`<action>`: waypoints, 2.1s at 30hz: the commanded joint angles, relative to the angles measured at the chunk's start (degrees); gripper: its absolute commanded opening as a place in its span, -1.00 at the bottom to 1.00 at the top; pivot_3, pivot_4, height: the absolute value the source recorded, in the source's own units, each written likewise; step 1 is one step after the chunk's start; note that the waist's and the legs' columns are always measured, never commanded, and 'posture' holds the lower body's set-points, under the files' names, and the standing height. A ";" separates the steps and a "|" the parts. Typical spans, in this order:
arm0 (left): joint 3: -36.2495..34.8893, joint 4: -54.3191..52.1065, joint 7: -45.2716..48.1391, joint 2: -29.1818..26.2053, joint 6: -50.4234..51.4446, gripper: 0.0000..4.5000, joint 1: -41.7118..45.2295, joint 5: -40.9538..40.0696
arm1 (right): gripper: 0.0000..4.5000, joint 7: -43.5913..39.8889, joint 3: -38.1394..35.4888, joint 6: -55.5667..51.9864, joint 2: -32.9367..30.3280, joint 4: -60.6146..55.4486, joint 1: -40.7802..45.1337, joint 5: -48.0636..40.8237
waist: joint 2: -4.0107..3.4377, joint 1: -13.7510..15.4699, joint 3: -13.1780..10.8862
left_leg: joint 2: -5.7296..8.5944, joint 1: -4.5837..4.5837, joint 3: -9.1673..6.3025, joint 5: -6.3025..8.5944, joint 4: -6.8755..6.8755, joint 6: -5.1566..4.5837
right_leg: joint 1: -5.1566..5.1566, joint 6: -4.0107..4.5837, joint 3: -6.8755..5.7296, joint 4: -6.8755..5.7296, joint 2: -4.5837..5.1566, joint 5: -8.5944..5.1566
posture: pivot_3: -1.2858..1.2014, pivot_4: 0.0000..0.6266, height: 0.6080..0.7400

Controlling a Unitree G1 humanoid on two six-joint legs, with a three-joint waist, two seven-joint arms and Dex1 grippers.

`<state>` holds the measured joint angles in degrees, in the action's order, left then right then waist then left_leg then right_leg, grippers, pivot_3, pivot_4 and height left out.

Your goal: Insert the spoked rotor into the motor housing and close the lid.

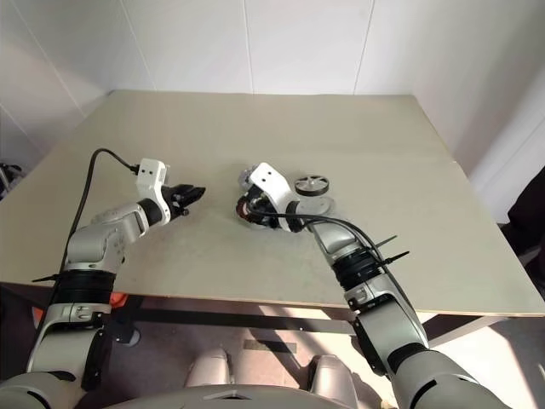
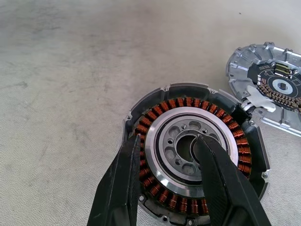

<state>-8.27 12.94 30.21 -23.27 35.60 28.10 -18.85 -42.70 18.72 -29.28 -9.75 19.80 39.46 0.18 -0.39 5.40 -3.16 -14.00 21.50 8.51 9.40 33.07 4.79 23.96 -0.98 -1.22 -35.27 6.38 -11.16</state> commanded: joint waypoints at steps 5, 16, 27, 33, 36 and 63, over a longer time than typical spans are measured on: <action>-1.22 -0.94 -0.46 -1.12 -0.84 -0.08 1.21 -0.25 | -0.06 -0.62 1.20 0.24 0.82 -1.40 0.50 0.18 | 0.00 0.01 0.00 | 0.00 0.00 0.00 0.00 0.00 0.00 | 0.00 0.00 0.00 0.00 0.00 0.00 | 0.03 -1.00 1.00; -0.72 -0.70 -0.62 -0.92 -0.78 -0.08 0.84 -0.01 | -0.06 -0.81 0.15 -2.06 -0.51 -8.12 0.41 -1.02 | 0.00 0.01 0.00 | 0.00 0.01 -0.01 0.00 0.00 0.00 | 0.00 0.00 -0.01 0.02 -0.01 0.00 | 0.03 -1.00 1.00; 0.49 0.08 -0.53 -0.04 -1.35 -0.08 1.31 0.41 | -0.06 1.22 -0.56 -1.47 -1.94 -5.16 1.33 0.16 | 0.01 0.05 0.01 | 0.00 0.00 -0.02 -0.04 0.01 0.06 | 0.00 0.00 0.00 -0.05 0.00 0.00 | 0.03 -1.00 1.00; 0.66 -0.56 -0.48 -0.32 -1.20 -0.08 0.51 0.27 | -0.06 2.32 -0.83 0.71 -2.24 -0.16 1.91 0.75 | 0.01 0.04 0.01 | 0.00 0.01 -0.02 -0.04 0.01 0.06 | 0.00 0.00 0.00 -0.04 0.00 0.00 | 0.03 -1.00 1.00; 0.56 -0.72 -0.51 -0.49 -1.07 -0.08 0.41 0.23 | -0.06 2.27 -0.83 1.43 -2.02 0.74 2.04 0.84 | 0.01 0.04 0.01 | 0.00 0.00 -0.02 -0.04 0.02 0.06 | 0.00 0.00 0.00 -0.06 0.00 0.00 | 0.03 -1.00 1.00; 1.61 -0.41 -0.39 -0.88 -1.97 -0.08 0.10 1.90 | -0.71 1.77 -1.37 0.73 -1.19 -1.05 2.33 -0.43 | 0.01 0.03 0.01 | 0.00 -0.02 -0.02 -0.04 0.06 0.06 | 0.00 0.00 0.00 -0.14 0.00 0.00 | 0.03 -1.00 1.00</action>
<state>-6.43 14.09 29.70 -23.47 34.80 27.94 -17.35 -40.69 18.58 -28.55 -11.09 21.55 40.57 0.50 -0.38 5.43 -3.15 -14.00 21.48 8.48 9.36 33.13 4.85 23.96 -0.98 -1.21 -35.41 6.38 -11.17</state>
